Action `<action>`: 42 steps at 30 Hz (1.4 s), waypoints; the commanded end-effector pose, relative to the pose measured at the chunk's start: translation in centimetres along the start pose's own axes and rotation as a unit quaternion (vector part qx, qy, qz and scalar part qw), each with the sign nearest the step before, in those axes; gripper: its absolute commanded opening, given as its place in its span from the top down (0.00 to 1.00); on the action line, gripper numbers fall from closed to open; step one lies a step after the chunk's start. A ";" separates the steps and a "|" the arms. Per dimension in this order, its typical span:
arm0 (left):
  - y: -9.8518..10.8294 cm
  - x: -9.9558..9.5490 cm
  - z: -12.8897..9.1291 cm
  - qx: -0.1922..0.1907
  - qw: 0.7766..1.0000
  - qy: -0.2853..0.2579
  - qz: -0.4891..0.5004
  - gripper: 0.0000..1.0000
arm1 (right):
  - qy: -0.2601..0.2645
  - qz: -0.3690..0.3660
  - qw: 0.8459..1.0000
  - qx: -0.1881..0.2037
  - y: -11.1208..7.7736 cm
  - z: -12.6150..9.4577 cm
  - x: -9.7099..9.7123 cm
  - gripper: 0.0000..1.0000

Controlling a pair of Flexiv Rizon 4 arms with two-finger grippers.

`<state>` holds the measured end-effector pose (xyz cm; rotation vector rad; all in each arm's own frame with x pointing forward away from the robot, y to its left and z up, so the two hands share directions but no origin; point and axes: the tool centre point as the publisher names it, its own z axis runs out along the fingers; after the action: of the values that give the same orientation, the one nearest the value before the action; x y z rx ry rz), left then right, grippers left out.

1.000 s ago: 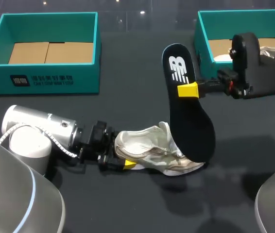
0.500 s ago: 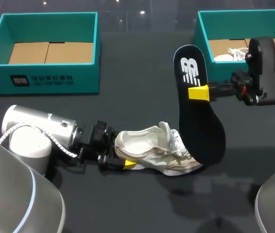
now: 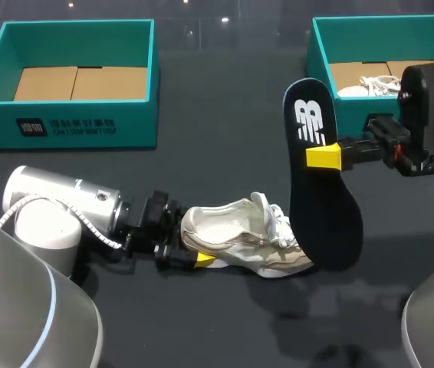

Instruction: Take the shoe out of the shoebox, open the shoe tongue, remove and reinsert the insole, then place the shoe into the shoebox

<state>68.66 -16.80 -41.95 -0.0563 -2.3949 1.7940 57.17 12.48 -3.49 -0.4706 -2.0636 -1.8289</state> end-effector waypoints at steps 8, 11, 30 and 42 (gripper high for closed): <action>0.1 0.0 0.0 -0.001 1.000 0.000 0.000 1.00 | -0.011 -0.001 1.000 -0.026 -2.0 -0.8 1.5 1.00; 0.1 0.0 0.0 -0.001 1.000 0.000 0.000 1.00 | -0.011 -0.001 1.000 -0.026 -2.0 -0.8 1.5 1.00; -0.1 0.4 -2.1 -0.043 0.999 -0.012 0.005 0.00 | -0.011 -0.001 1.000 -0.026 -2.0 -0.8 1.5 1.00; -0.3 1.1 -5.4 -0.209 0.977 0.017 0.034 0.00 | -0.011 -0.001 1.000 -0.026 -2.0 -0.8 1.5 1.00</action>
<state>68.36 -12.09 -41.47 -0.1704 -2.6418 1.4404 56.05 11.73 -4.47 -0.3939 -1.9759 -1.8661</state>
